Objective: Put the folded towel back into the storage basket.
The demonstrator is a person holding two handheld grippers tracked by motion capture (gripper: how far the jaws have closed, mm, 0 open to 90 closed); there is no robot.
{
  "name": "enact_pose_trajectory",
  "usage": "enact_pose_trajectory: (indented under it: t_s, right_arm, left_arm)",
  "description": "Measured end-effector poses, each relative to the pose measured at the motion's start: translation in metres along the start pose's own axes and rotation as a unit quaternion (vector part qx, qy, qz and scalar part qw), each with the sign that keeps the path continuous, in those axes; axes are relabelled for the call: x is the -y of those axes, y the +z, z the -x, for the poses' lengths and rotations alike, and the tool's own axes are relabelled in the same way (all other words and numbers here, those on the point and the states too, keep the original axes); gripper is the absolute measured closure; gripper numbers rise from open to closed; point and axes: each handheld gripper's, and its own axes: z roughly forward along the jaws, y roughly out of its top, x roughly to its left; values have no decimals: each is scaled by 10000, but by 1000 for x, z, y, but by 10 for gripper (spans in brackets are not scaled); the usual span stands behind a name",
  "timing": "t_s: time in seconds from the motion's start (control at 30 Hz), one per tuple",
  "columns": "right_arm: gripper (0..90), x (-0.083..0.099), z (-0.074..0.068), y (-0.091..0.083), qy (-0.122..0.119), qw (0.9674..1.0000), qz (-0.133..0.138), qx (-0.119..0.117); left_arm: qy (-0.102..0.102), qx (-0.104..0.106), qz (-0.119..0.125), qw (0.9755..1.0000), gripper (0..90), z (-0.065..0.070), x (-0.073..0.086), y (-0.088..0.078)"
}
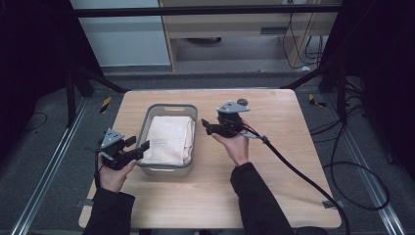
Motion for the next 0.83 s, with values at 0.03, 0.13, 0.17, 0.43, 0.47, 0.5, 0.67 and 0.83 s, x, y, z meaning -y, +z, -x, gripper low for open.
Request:
enact_pose_trajectory:
  t_s: [0.03,0.13,0.17,0.43,0.47,0.5,0.67,0.83]
  right_arm:
    - [252,3,5,-8,43,10000,22,3]
    - [231,13,20,-32,188,9998,62,76]
    - [223,17,25,-39,267,9996,61,83]
    - [161,56,58,-90,558,9980,182,233]
    - [158,61,60,-95,557,9979,180,260]
    - [153,65,62,-99,565,9978,194,270]
    - [134,91,76,-122,614,9973,157,369]
    - [131,115,91,-145,679,9961,66,560]
  left_arm:
    - [6,-10,20,10000,369,0,0,-1]
    - [36,11,48,10000,333,2,2,-4]
    - [64,25,55,10000,320,3,2,-5]
    - [127,-2,98,9999,275,5,12,-14]
    - [133,-11,97,9999,271,4,14,-15]
    - [133,-22,105,9999,268,3,16,-16]
    - [56,-103,178,9998,254,-5,27,-26]
    - [-4,-228,242,9994,246,-17,40,-34]
